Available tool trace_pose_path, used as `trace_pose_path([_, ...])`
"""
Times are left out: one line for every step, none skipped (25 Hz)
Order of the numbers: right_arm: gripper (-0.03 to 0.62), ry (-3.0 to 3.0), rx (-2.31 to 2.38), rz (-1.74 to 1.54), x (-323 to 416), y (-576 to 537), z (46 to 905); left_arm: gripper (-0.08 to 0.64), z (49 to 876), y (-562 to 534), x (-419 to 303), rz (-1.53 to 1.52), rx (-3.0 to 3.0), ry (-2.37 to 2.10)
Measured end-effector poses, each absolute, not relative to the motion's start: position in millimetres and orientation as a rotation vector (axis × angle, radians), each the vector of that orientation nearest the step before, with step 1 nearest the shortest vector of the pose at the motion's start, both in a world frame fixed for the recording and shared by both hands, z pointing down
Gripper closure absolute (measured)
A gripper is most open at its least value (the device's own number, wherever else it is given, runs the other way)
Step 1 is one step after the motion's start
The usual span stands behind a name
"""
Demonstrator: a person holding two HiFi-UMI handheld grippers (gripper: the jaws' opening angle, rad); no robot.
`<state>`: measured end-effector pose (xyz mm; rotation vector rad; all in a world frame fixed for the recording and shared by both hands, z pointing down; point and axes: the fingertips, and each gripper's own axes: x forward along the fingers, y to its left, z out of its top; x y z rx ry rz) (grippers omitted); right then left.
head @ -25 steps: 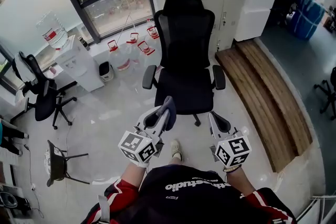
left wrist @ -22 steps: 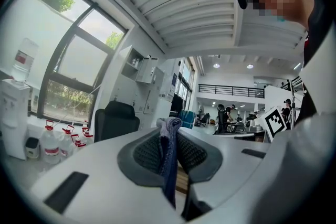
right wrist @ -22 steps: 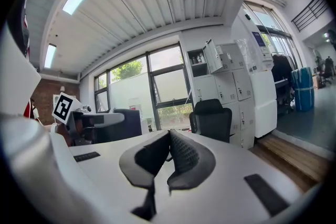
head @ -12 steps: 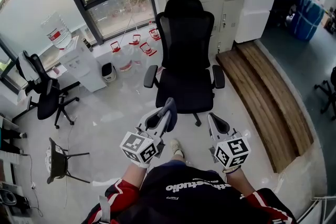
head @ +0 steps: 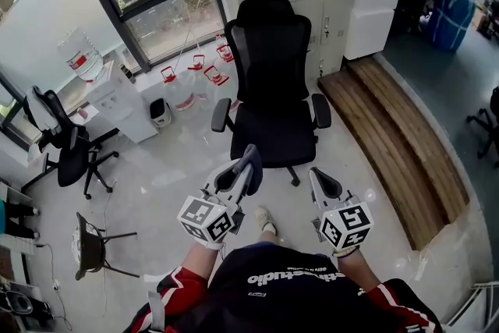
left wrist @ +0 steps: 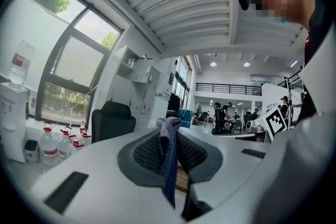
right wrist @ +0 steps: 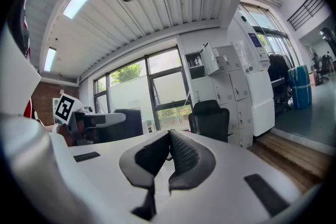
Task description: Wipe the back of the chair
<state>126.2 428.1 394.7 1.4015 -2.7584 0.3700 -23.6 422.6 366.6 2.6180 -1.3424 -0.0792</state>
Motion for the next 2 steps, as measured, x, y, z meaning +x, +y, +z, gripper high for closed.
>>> trace_pose_path([0.578,-2.758,1.403,0.37,128.6,429.6,395.2,0.496,367.0,424.1,-21.1,-0.078,2.62,-1.34])
trace_pose_path([0.578,-2.757,1.405,0.369,130.9,431.2,395.7,0.496,367.5,425.6,-18.7,-0.077,2.621,-1.338])
